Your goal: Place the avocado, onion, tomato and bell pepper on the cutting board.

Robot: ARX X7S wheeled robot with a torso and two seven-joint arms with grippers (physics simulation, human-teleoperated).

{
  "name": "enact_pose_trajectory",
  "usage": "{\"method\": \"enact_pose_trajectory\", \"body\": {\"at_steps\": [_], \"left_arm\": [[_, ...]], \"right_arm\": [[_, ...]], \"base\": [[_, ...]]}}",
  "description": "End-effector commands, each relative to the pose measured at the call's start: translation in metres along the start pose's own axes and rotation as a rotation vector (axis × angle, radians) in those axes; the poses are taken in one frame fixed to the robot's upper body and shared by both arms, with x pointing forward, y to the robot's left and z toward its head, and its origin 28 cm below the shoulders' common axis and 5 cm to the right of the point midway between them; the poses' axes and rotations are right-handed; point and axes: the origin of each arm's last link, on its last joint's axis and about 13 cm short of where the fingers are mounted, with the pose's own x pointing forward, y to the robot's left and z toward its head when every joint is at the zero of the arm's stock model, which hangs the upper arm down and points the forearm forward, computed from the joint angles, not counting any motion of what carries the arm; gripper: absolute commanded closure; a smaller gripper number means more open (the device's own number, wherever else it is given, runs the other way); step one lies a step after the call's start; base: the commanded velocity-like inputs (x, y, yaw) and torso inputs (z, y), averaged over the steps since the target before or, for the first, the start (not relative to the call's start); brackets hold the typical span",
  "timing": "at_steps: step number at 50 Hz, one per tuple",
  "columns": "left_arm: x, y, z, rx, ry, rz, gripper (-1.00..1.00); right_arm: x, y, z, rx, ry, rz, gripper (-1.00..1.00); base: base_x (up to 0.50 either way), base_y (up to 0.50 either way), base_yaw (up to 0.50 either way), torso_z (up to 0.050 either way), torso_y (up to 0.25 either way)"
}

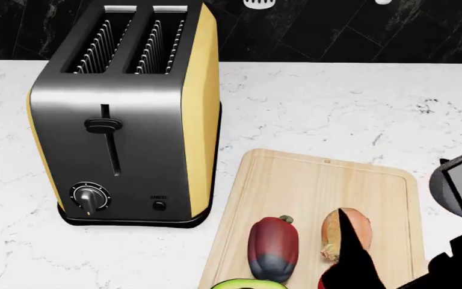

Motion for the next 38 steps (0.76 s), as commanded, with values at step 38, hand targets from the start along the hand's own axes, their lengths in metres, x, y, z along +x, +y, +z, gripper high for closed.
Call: {"method": "enact_pose_trajectory", "body": {"at_steps": [38], "left_arm": [[-0.014,0.011,0.039,-0.317,-0.764,-0.21,-1.0]], "right_arm": [[-0.069,0.021,0.063,0.323,-1.127,-0.375,-1.0]], "base": [[0.0,0.0,0.0,0.0,0.0]]}}
